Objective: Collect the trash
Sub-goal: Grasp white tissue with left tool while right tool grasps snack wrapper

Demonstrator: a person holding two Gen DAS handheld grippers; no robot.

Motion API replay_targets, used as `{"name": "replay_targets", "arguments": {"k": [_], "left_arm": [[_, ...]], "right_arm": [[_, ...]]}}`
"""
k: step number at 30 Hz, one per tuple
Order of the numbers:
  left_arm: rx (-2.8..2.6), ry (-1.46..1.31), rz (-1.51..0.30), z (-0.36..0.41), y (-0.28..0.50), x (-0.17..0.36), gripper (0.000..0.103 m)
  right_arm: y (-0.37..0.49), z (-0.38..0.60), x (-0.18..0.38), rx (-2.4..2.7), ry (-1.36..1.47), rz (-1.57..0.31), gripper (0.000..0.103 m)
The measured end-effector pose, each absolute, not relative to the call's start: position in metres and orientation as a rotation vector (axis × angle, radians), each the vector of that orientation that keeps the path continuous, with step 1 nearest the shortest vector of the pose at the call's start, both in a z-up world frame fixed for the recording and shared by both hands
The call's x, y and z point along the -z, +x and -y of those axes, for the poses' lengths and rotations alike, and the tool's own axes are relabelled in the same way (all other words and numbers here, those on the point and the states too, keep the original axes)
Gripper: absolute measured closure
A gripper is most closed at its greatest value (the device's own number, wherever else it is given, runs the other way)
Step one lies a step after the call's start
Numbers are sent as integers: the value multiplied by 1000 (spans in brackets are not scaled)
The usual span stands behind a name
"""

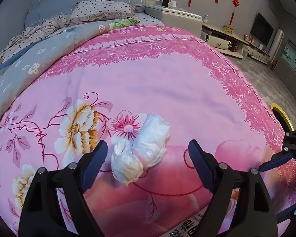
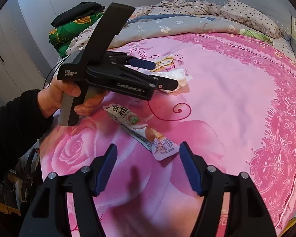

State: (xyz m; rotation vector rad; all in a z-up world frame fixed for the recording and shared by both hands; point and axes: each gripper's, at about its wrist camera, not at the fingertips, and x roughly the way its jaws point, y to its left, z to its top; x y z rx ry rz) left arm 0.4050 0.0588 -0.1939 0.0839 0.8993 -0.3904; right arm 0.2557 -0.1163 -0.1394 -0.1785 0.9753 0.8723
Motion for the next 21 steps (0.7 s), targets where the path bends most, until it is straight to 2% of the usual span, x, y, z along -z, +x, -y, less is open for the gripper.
{"name": "replay_targets", "arguments": {"k": [7, 11, 13, 14, 16, 18, 21], "left_arm": [[386, 92, -941, -56, 423, 214, 56], [397, 49, -951, -63, 429, 216, 61], [395, 39, -951, -66, 430, 216, 64], [393, 35, -949, -66, 431, 216, 65], [389, 29, -950, -66, 432, 216, 67], [384, 29, -949, -66, 432, 215, 68], [377, 28, -952, -66, 432, 214, 69]], "right_arm": [[268, 96, 157, -905, -194, -995, 42], [266, 86, 160, -924, -235, -975, 55], [267, 82, 162, -929, -244, -973, 64], [268, 80, 164, -934, -251, -978, 72], [268, 79, 167, -936, -257, -980, 74], [267, 78, 168, -938, -272, -979, 84], [267, 78, 167, -924, -286, -976, 87]]}}
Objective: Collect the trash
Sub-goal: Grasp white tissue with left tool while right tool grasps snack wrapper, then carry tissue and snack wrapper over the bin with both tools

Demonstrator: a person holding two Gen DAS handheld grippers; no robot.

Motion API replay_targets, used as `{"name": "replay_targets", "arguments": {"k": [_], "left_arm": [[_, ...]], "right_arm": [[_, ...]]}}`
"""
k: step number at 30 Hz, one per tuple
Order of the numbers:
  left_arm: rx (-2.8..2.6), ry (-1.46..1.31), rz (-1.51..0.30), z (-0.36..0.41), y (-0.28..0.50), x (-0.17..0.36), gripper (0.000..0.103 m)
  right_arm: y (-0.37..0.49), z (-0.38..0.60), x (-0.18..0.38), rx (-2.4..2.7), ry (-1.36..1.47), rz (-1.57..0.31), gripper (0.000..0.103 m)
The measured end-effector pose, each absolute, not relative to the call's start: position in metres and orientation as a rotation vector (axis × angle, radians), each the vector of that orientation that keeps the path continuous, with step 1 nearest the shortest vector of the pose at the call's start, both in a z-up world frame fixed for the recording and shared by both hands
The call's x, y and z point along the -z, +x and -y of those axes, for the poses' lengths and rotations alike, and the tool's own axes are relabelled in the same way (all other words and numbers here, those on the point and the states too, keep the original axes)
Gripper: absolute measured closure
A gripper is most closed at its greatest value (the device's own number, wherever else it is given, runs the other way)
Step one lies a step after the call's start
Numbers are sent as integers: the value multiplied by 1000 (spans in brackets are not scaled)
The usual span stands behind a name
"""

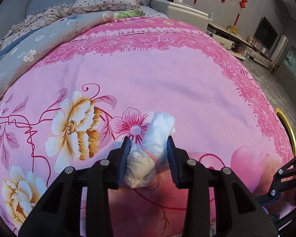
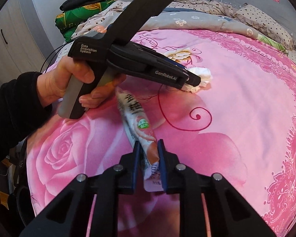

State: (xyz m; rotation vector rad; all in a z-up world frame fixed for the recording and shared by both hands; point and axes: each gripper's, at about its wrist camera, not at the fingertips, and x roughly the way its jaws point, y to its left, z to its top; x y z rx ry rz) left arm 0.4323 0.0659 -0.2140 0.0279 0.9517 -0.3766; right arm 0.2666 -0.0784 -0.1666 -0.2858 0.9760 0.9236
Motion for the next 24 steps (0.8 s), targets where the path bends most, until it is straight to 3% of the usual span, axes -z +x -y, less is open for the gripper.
{"name": "replay_targets", "arguments": {"k": [12, 24], "left_arm": [[380, 20, -893, -48, 408, 171, 70], [361, -17, -734, -5, 309, 88, 70]], "right_arm": [[239, 127, 143, -849, -293, -1007, 88], [196, 200, 115, -690, -213, -1016, 88]]}}
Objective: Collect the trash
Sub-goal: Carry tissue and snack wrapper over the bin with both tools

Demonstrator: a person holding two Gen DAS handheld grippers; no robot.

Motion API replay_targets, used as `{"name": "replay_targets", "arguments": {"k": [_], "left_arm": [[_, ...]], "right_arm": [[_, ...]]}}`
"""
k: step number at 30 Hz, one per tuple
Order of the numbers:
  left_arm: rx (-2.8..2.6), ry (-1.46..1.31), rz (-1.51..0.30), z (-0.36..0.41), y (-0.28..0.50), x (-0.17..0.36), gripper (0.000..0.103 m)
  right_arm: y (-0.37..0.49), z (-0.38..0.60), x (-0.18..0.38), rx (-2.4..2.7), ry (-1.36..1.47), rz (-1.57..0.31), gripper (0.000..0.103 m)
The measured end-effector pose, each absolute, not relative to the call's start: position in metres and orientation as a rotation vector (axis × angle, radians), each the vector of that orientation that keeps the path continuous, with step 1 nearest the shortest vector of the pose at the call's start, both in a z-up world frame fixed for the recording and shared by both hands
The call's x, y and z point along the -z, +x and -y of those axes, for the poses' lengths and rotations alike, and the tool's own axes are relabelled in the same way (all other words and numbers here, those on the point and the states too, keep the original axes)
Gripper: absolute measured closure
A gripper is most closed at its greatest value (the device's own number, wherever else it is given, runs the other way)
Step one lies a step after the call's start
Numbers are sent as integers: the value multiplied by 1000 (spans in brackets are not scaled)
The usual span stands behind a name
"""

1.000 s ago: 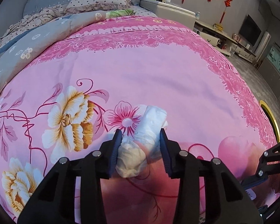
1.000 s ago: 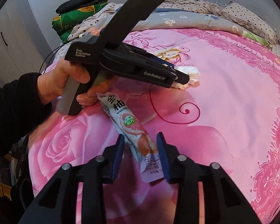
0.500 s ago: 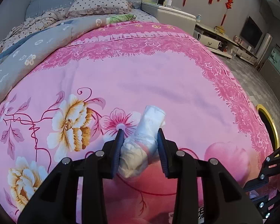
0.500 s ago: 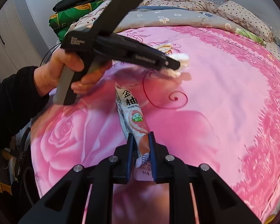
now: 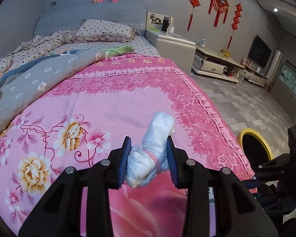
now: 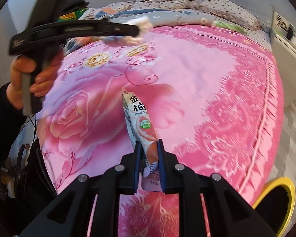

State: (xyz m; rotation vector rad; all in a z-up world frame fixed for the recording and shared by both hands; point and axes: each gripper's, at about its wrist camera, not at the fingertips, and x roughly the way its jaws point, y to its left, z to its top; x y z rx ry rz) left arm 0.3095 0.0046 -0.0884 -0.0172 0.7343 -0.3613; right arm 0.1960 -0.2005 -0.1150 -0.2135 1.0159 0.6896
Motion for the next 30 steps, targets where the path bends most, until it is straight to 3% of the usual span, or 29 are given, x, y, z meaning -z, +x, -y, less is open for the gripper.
{"name": "replay_targets", "arguments": {"k": [12, 30], "left_arm": [[369, -16, -624, 57, 206, 24, 69], [517, 38, -531, 168, 143, -36, 69]], "right_arm": [[161, 286, 79, -493, -6, -937, 88], [133, 409, 36, -202, 272, -657, 88]]}}
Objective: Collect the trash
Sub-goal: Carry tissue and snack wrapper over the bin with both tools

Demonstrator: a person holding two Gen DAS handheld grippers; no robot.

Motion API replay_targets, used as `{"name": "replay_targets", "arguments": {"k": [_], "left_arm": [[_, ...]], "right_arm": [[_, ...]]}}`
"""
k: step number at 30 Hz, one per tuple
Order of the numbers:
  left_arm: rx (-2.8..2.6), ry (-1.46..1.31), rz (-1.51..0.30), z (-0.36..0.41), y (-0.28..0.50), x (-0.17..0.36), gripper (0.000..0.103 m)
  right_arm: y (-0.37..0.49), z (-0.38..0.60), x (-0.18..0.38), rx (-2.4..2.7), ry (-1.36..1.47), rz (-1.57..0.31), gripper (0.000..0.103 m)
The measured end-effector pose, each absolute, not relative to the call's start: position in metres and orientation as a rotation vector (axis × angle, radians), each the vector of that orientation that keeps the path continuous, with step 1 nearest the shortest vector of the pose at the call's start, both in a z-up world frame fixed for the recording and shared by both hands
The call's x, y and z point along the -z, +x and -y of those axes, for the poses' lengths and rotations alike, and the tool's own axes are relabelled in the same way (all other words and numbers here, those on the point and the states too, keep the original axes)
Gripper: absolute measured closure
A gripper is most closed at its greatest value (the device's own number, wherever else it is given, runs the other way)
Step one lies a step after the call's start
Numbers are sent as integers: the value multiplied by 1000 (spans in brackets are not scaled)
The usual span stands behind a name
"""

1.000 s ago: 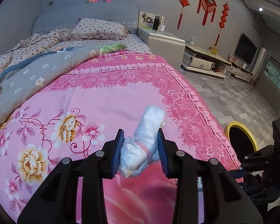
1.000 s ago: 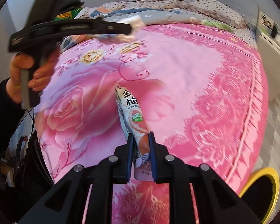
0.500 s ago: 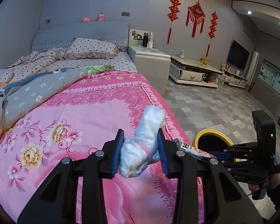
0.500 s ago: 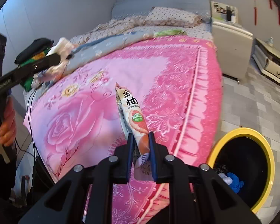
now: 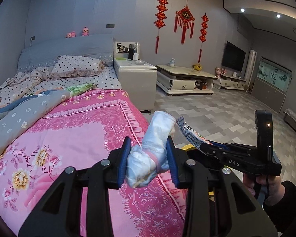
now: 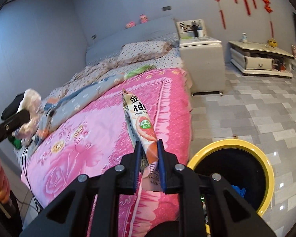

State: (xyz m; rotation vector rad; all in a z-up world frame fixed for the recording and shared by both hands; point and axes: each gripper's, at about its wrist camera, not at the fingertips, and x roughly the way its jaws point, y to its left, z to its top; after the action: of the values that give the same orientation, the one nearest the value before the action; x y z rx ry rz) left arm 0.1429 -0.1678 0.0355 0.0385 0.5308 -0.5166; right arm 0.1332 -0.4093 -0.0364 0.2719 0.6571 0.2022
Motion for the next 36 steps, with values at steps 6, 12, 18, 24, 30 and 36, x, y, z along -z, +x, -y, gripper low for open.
{"name": "replay_targets", "arguments": {"k": [6, 12, 18, 24, 30, 36], "left_arm": [[561, 60, -524, 202, 139, -42, 69], [594, 91, -511, 239, 138, -45, 69], [641, 92, -549, 277, 153, -38, 69], [674, 102, -585, 313, 175, -22, 69], [693, 111, -637, 343, 197, 3, 69], [703, 119, -689, 367, 214, 32, 69]], "right_arm": [[123, 450, 33, -89, 338, -570, 88], [112, 479, 29, 9, 319, -510, 88], [102, 509, 31, 90, 316, -521, 88], [96, 528, 43, 160, 309, -561, 88], [94, 544, 59, 210, 315, -601, 88], [97, 552, 73, 236, 329, -636, 88]]}}
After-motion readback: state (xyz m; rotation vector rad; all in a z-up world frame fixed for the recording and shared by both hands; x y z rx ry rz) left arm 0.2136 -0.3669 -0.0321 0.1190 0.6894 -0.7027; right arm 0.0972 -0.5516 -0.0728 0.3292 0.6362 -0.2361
